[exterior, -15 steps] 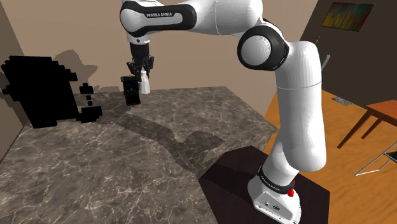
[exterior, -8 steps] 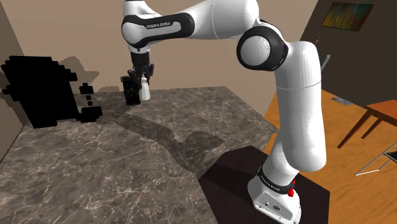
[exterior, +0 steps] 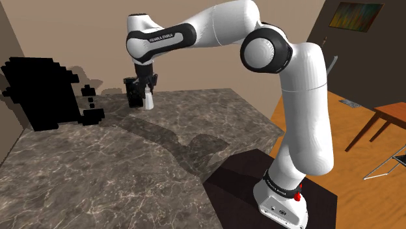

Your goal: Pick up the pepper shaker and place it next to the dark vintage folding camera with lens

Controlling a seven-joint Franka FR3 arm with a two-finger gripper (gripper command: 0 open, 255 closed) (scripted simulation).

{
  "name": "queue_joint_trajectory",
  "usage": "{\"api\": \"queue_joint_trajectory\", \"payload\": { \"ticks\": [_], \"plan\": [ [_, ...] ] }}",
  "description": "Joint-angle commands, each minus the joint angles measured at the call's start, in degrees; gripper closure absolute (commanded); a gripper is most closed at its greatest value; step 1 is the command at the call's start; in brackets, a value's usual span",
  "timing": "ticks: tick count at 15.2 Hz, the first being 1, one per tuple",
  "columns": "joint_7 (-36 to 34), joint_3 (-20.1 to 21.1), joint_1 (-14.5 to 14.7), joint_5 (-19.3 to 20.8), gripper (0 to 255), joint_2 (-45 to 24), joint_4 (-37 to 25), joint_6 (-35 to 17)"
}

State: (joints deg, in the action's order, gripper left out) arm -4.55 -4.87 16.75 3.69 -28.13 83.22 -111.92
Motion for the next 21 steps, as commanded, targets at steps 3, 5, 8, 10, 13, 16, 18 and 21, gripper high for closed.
{"api": "queue_joint_trajectory", "payload": {
  "ticks": [3,5,8,10,13,16,18,21],
  "plan": [
    [-0.25,0.03,0.02,0.03,255,-0.74,2.0,-2.76],
    [-0.35,0.04,0.01,0.03,255,-1.21,2.83,-4.06],
    [-0.46,0.05,0.0,0.04,255,-1.79,3.72,-5.53],
    [-0.46,0.05,0.0,0.04,255,-1.8,3.71,-5.52],
    [-0.46,0.05,0.0,0.04,255,-1.8,3.71,-5.52],
    [-0.46,0.05,0.0,0.04,0,-1.8,3.71,-5.52],
    [-0.46,0.05,0.0,0.04,0,-1.81,3.7,-5.52],
    [-0.46,0.05,0.0,0.04,0,-1.81,3.7,-5.52]
  ]
}}
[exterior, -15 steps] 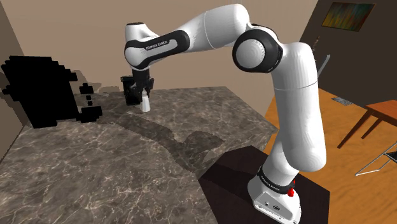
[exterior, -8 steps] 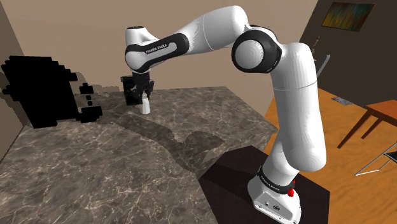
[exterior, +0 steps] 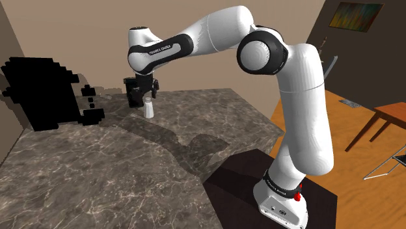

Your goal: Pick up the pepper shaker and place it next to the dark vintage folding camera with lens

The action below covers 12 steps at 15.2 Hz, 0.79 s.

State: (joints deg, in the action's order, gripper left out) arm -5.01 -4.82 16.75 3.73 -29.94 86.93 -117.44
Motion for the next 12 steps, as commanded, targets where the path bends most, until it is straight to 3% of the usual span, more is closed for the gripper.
{"api": "queue_joint_trajectory", "payload": {
  "ticks": [1,4,12],
  "plan": [
    [0.0,0.01,0.1,0.01,0,0.67,-0.9,1.58],
    [0.02,0.05,0.37,0.03,0,2.19,-3.96,6.17],
    [0.02,0.06,0.37,0.03,0,2.19,-3.96,6.17]
  ]
}}
